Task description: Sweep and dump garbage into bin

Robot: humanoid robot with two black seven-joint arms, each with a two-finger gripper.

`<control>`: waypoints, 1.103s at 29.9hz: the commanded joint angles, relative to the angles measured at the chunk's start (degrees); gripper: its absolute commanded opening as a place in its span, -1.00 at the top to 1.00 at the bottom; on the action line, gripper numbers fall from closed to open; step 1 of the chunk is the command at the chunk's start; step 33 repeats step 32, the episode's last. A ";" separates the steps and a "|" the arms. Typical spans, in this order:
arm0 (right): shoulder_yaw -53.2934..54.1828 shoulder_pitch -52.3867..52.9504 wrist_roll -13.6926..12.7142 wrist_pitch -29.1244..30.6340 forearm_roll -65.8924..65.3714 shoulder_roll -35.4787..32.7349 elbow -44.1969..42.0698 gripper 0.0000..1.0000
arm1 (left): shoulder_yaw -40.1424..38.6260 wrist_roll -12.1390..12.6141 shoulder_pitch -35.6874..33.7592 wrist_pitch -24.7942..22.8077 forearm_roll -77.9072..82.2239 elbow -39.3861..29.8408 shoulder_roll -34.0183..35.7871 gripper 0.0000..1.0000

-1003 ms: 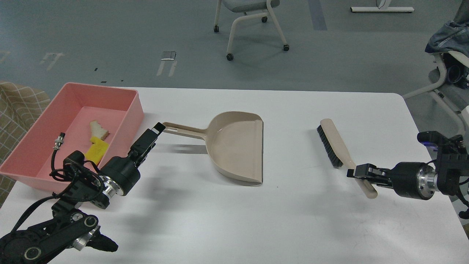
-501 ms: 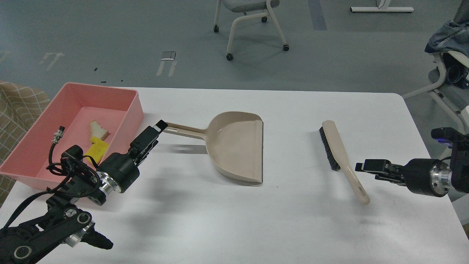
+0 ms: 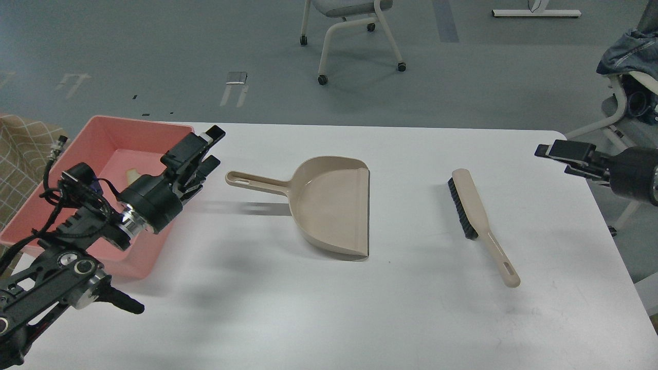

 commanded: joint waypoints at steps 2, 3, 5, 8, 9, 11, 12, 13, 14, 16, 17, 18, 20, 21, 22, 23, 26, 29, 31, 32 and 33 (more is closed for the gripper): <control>10.80 0.04 0.42 0.00 0.29 6.60 -7.42 -0.85 | -6.95 1.18 -2.28 -4.11 -7.90 0.70 -0.23 -0.94; 12.57 -0.05 0.77 0.00 0.21 7.93 -8.31 -0.85 | -7.40 1.45 -2.90 -4.29 -8.79 0.96 -0.23 -0.94; 17.22 -0.31 1.64 0.00 0.30 12.22 -10.59 -0.85 | -8.11 1.80 -5.34 -4.64 -11.25 2.62 -0.32 -0.94; 22.59 -0.49 2.09 0.00 0.30 18.99 -13.67 -0.85 | -8.02 1.80 -10.53 -4.65 -13.89 7.36 -1.36 -0.94; 24.26 -0.40 2.09 0.00 0.30 21.80 -14.90 -0.85 | -7.85 1.89 -12.64 -4.82 -14.16 9.56 -2.68 -0.94; 25.76 -0.14 2.26 0.00 0.30 24.62 -15.78 -0.85 | -7.59 2.15 -14.66 -4.82 -14.17 11.49 -4.08 -0.94; 27.34 -0.05 2.70 0.00 0.30 27.52 -17.10 -0.85 | -7.84 2.76 -16.42 -4.82 -14.25 13.43 -5.31 -0.94; 28.05 0.04 3.14 0.00 0.30 28.94 -17.72 -0.86 | -8.02 3.03 -17.05 -4.82 -14.34 14.32 -5.94 -0.94; 29.28 0.30 4.10 0.00 0.30 31.56 -19.12 -0.87 | -8.02 3.38 -18.53 -5.34 -14.34 16.41 -7.25 -0.94; 30.26 0.65 5.25 0.00 0.30 34.05 -20.80 -0.87 | -8.02 3.38 -20.04 -5.96 -14.52 18.63 -8.75 -0.94; 31.21 0.91 6.56 0.00 0.47 36.40 -22.63 -0.87 | -7.94 3.38 -21.35 -6.40 -14.95 20.81 -10.41 -0.94; 32.44 1.35 7.79 -0.75 0.91 38.60 -24.73 -0.87 | -7.93 3.38 -22.58 -6.75 -15.39 22.92 -12.08 -0.94; 33.85 1.79 8.94 -1.11 3.53 41.24 -27.38 -0.87 | -7.76 3.38 -23.90 -7.19 -16.01 26.17 -14.10 -0.94; 34.12 1.80 9.12 -1.11 4.77 41.86 -28.00 -0.87 | -7.67 3.38 -24.26 -7.46 -16.18 27.32 -14.72 -0.94; 34.30 1.80 9.12 -1.11 6.26 42.39 -28.44 -0.87 | -7.58 3.38 -24.61 -7.81 -16.53 28.38 -15.34 -0.94; 34.56 1.80 9.12 -1.02 9.14 43.18 -28.79 -0.89 | -7.41 3.38 -25.05 -8.68 -16.97 30.65 -16.56 -0.94; 34.83 1.80 9.12 -1.02 12.24 45.55 -28.80 -0.90 | -7.23 3.38 -25.49 -11.66 -17.15 35.31 -19.12 -0.94; 36.14 1.71 9.12 -1.20 12.60 47.14 -28.80 -0.90 | -7.14 3.38 -25.75 -14.30 -17.24 38.48 -20.87 -0.94; 37.11 1.62 9.12 -1.37 12.60 48.19 -28.89 -0.92 | -7.32 3.38 -26.01 -15.89 -17.24 40.33 -22.11 -0.94; 37.11 1.62 9.12 -1.63 12.60 48.55 -28.97 -0.92 | -7.32 3.29 -26.28 -16.42 -17.24 41.04 -22.72 -0.94; 37.11 1.62 9.12 -1.63 12.60 48.55 -28.97 -0.92 | -7.32 3.29 -26.28 -16.42 -17.24 41.04 -22.72 -0.94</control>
